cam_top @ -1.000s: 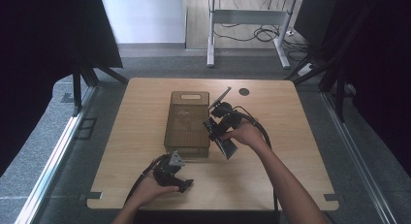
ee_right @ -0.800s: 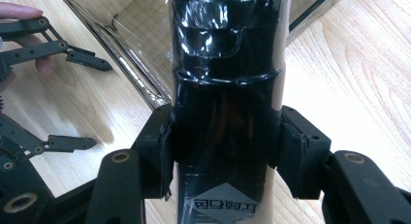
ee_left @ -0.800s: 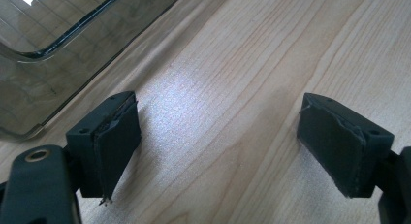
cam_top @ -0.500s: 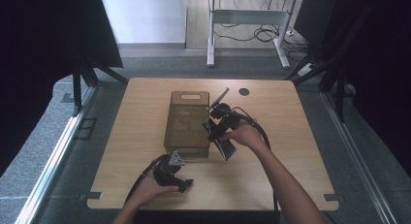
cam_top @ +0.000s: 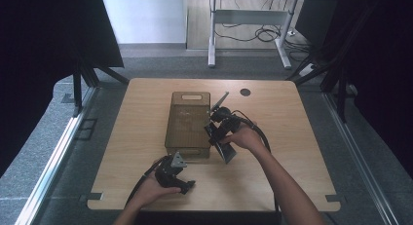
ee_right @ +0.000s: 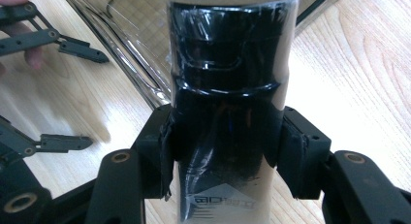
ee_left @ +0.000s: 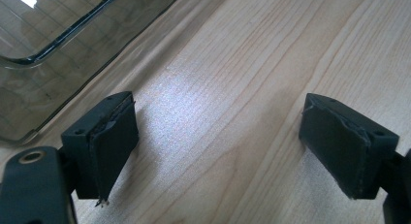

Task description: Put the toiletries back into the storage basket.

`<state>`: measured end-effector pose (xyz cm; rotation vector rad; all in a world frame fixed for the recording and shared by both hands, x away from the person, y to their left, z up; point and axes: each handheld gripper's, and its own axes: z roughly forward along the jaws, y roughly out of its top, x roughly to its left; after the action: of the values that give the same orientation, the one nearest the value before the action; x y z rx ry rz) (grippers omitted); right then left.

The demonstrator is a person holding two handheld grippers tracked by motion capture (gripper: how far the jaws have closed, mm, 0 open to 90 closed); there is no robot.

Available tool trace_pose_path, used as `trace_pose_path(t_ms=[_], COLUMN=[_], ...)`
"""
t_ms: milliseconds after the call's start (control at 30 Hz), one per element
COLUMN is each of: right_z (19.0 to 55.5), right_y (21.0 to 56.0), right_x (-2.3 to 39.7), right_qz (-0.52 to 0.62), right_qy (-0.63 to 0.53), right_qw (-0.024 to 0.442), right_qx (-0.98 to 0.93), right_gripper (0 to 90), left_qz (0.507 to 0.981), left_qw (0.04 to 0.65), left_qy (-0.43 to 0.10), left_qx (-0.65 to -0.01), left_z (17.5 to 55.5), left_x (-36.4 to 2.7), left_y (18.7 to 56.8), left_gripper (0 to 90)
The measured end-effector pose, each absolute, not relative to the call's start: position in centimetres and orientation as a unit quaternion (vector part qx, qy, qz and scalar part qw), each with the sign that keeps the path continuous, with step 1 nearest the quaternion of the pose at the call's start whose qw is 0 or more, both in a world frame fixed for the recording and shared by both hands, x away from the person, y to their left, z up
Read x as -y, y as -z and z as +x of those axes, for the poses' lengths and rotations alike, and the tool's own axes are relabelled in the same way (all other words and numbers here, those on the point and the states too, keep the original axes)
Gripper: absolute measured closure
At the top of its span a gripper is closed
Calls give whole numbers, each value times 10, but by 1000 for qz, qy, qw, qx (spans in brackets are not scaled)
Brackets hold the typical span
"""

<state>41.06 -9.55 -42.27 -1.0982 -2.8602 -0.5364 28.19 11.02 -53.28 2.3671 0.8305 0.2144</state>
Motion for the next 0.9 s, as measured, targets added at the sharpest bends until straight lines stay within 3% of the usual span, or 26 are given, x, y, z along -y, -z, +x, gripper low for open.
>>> trace_pose_path(t_ms=[900], right_z=[427], right_y=[393], right_x=[87], right_qz=[-367], right_qy=[218], right_qw=[40], right_qx=[903], right_gripper=[462], left_qz=[895], left_qw=[308], left_qy=[-78], left_qx=[-314], left_z=[282], left_x=[-111], left_y=[533], left_gripper=[146])
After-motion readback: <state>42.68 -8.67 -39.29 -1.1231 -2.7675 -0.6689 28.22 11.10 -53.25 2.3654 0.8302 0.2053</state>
